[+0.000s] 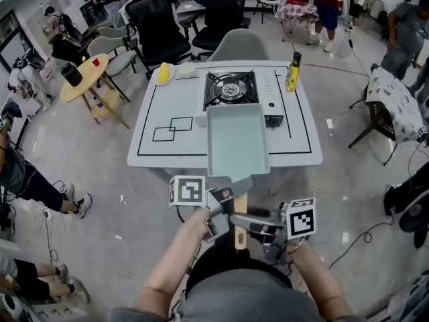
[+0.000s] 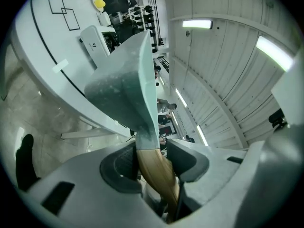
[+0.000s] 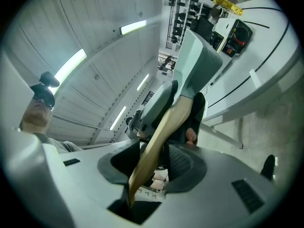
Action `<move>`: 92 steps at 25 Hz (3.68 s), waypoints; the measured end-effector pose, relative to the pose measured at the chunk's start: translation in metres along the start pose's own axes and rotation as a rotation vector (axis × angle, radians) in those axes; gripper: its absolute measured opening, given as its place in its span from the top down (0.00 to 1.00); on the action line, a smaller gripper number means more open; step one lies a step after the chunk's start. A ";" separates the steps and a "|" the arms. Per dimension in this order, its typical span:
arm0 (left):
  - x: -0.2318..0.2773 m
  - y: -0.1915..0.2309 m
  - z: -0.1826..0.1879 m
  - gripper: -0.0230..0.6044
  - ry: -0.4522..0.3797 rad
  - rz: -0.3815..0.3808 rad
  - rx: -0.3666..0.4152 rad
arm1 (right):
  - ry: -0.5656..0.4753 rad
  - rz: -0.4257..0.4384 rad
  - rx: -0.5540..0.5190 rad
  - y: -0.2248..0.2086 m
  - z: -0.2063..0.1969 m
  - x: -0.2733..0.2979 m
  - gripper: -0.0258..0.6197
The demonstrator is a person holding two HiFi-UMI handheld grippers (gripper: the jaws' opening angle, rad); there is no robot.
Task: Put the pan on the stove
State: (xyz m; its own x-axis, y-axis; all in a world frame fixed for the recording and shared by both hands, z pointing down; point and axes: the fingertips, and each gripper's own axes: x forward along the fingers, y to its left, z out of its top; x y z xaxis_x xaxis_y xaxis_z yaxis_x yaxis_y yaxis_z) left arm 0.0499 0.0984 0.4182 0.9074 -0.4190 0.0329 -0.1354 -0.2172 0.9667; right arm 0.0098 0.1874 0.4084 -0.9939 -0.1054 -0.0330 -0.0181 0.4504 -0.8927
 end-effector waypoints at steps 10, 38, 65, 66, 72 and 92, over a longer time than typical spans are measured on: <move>0.015 0.021 0.106 0.70 0.019 -0.016 -0.010 | -0.025 -0.007 -0.004 -0.043 0.092 0.043 0.71; 0.054 0.053 0.220 0.70 0.102 -0.016 -0.019 | -0.081 -0.057 0.024 -0.101 0.203 0.079 0.71; 0.087 0.089 0.266 0.70 0.078 0.011 -0.095 | -0.054 -0.063 0.097 -0.144 0.251 0.076 0.71; 0.088 0.089 0.266 0.70 0.078 0.005 -0.098 | -0.053 -0.063 0.099 -0.144 0.251 0.076 0.71; 0.088 0.094 0.266 0.70 0.075 0.015 -0.120 | -0.050 -0.070 0.112 -0.148 0.250 0.076 0.71; 0.088 0.104 0.253 0.70 0.089 0.022 -0.157 | -0.050 -0.078 0.144 -0.151 0.240 0.072 0.71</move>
State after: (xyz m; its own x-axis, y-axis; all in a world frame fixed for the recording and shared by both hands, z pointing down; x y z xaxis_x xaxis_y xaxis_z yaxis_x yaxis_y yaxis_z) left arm 0.0147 -0.1838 0.4569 0.9375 -0.3409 0.0697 -0.0977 -0.0659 0.9930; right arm -0.0324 -0.1015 0.4332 -0.9833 -0.1808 0.0194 -0.0753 0.3080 -0.9484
